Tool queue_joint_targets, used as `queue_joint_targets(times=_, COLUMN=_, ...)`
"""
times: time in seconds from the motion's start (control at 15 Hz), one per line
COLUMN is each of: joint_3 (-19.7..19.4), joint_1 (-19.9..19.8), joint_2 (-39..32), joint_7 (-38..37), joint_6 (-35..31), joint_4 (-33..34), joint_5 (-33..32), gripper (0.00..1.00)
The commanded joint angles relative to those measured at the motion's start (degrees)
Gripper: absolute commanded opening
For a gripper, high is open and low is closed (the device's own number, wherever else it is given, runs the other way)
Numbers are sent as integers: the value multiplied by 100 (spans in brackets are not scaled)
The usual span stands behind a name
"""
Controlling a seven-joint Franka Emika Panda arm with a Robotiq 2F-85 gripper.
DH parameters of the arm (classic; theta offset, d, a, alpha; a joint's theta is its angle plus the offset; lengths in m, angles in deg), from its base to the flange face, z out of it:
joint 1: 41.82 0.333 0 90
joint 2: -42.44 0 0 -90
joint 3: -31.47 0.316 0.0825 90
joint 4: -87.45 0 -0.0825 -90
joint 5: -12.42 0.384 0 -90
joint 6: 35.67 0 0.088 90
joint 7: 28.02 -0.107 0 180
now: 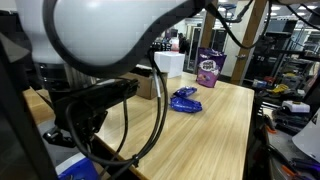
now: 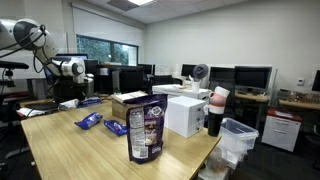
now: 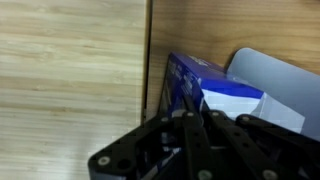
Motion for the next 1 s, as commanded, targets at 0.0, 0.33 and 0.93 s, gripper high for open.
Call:
queue_joint_targets(times=0.0, joint_3=-37, joint_1=57, joint_2=250, joint_7=-90, joint_6=179, joint_4=-39, joint_5=-37, gripper=6)
queue_joint_targets(times=0.33, joint_3=15, joint_1=-21, joint_2=657, joint_7=56, joint_6=307, joint_4=-80, joint_5=11, gripper=7)
queue_joint_targets(times=0.93, joint_3=-156, joint_1=-88, joint_2=601, joint_7=-201, joint_6=372, joint_4=75, joint_5=-63, gripper=32)
